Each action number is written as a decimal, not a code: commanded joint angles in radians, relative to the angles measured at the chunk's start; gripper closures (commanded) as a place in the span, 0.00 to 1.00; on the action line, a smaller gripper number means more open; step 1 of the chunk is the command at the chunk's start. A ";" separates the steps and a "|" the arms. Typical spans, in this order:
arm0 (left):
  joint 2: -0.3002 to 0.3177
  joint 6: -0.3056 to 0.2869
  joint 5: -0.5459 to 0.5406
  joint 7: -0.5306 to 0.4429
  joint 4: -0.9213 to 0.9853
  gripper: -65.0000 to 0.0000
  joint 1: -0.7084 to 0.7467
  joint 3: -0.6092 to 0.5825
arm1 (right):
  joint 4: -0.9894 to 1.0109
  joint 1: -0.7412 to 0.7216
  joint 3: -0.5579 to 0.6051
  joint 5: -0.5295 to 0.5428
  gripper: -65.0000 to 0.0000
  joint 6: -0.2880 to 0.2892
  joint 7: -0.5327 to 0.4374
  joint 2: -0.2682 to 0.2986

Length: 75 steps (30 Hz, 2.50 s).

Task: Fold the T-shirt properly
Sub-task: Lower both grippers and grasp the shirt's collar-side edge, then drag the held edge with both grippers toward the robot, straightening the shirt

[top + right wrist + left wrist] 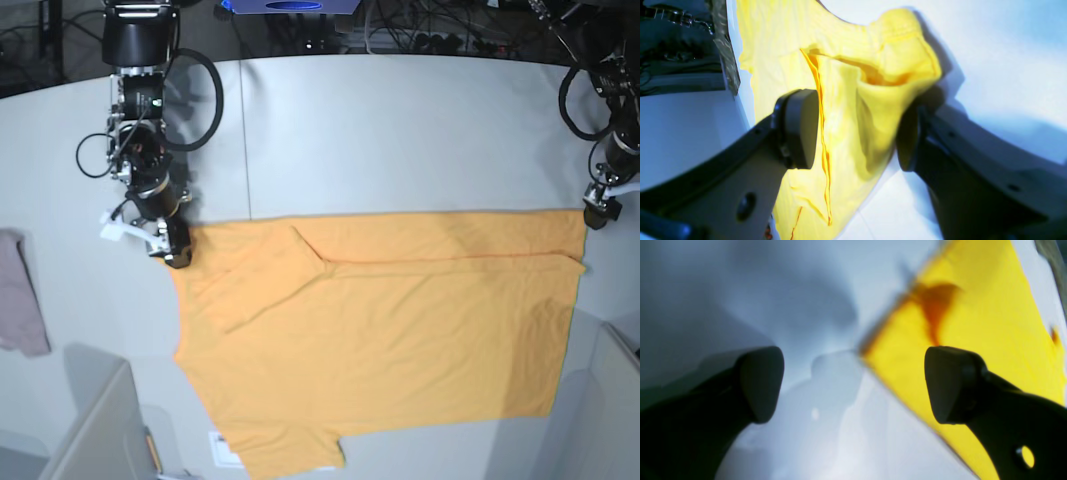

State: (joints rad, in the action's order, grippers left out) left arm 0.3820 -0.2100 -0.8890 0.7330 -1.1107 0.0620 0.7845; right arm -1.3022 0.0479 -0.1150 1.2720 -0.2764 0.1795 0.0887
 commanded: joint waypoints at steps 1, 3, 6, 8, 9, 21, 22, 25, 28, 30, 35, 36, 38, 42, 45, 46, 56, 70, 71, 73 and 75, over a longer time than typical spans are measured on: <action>0.008 0.008 0.003 0.026 -0.004 0.00 -0.009 -0.009 | 0.014 0.013 0.002 -0.019 0.47 -0.071 0.036 0.001; 0.007 0.010 0.003 0.026 0.010 0.00 -0.034 -0.021 | 0.014 0.013 0.002 -0.019 0.47 -0.071 0.035 0.001; 0.005 0.010 0.003 0.029 0.067 0.00 -0.055 -0.026 | 0.013 0.013 0.002 -0.019 0.47 -0.071 0.036 0.001; 0.004 0.007 0.001 0.030 0.093 0.00 -0.073 -0.027 | 0.013 0.013 0.002 -0.019 0.47 -0.071 0.035 0.001; 0.004 0.007 0.001 0.032 0.102 0.00 -0.083 -0.027 | 0.013 0.013 0.002 -0.019 0.47 -0.071 0.035 0.003; -0.013 0.008 0.001 0.029 0.113 0.31 -0.098 -0.027 | 0.014 0.013 0.002 -0.019 0.47 -0.071 0.033 0.003; -0.013 0.008 0.001 0.029 0.113 0.31 -0.098 -0.027 | 0.014 0.013 0.002 -0.019 0.47 -0.071 0.033 0.003; -0.012 0.008 0.001 0.029 0.114 0.33 -0.118 -0.053 | 0.014 0.013 0.002 -0.019 0.47 -0.071 0.033 0.001; -0.012 0.010 0.001 0.027 0.116 0.38 -0.126 -0.101 | 0.014 0.013 0.002 -0.019 0.47 -0.071 0.033 0.001; -0.015 0.010 0.001 0.027 0.116 0.44 -0.127 -0.101 | 0.014 0.013 0.002 -0.019 0.47 -0.071 0.033 0.003; -0.013 0.010 0.001 0.027 0.116 0.54 -0.127 -0.076 | 0.016 0.013 0.002 -0.019 0.47 -0.071 0.033 0.006; -0.013 0.010 0.001 0.027 0.116 0.56 -0.127 -0.067 | 0.016 0.013 0.002 -0.019 0.47 -0.071 0.033 0.006; -0.012 0.010 0.001 0.027 0.116 0.57 -0.127 -0.050 | 0.016 0.013 0.002 -0.019 0.47 -0.071 0.033 0.004; -0.012 0.010 0.001 0.027 0.116 0.58 -0.126 -0.038 | 0.016 0.011 0.002 -0.019 0.47 -0.071 0.033 0.001; -0.012 0.010 0.001 0.027 0.116 0.59 -0.129 -0.040 | 0.016 0.007 0.002 -0.019 0.47 -0.071 0.031 0.000; -0.013 0.010 0.001 0.027 0.116 0.61 -0.130 -0.040 | 0.017 0.004 0.002 -0.019 0.47 -0.071 0.031 0.000; -0.012 0.010 0.003 0.027 0.116 1.00 -0.138 -0.040 | 0.019 -0.016 0.002 -0.019 1.00 -0.071 0.031 0.009; 0.005 0.077 0.001 0.078 0.007 1.00 -0.138 -0.040 | -0.078 -0.066 0.002 -0.019 1.00 -0.217 0.133 0.050; 0.005 0.079 0.001 0.102 -0.019 1.00 -0.139 -0.038 | -0.096 -0.078 0.002 -0.019 1.00 -0.234 0.136 0.050; 0.005 0.080 0.001 0.139 -0.072 1.00 -0.161 -0.037 | -0.129 -0.093 0.002 -0.019 1.00 -0.261 0.137 0.050; 0.005 0.120 0.001 0.184 -0.115 1.00 -0.189 -0.032 | -0.175 -0.108 0.002 -0.019 1.00 -0.294 0.137 0.050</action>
State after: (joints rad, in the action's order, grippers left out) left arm 0.3634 -0.0780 -0.8711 0.9325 -1.2034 -0.1097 0.7479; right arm -1.4532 -0.0338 -0.1093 1.2484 -0.5823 0.3309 0.1284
